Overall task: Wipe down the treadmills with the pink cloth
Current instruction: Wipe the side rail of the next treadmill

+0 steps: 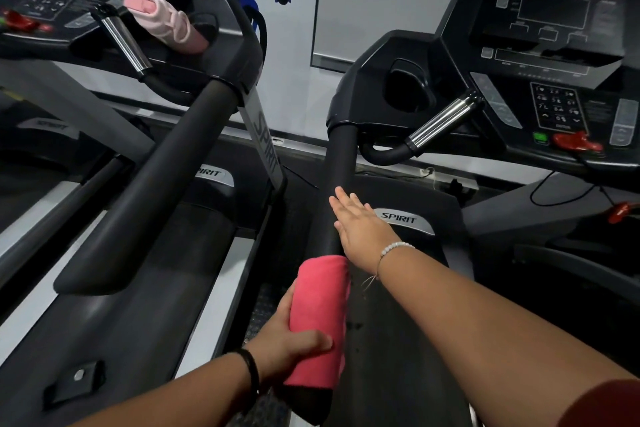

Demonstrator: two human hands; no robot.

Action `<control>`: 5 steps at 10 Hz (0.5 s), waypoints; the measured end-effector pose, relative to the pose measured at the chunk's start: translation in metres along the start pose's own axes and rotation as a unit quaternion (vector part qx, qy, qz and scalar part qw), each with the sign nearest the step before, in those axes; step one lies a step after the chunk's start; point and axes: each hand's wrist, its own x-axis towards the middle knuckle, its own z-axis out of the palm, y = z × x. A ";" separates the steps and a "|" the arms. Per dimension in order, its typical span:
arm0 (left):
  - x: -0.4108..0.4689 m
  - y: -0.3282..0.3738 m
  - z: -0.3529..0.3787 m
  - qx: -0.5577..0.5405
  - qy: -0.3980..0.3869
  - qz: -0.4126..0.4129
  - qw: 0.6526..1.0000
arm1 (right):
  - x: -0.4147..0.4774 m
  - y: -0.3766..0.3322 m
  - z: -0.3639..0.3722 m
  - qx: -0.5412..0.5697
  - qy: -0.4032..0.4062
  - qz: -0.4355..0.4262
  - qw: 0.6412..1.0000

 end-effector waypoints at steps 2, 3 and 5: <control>-0.008 0.022 0.038 0.404 0.168 0.010 0.899 | 0.000 -0.001 0.001 0.004 0.007 0.005 1.000; -0.001 0.019 0.033 0.370 0.146 0.044 0.917 | -0.001 -0.003 0.002 0.004 0.011 0.007 1.000; 0.008 0.003 -0.003 0.062 0.014 0.054 0.997 | -0.003 -0.003 0.003 0.008 0.009 0.016 1.000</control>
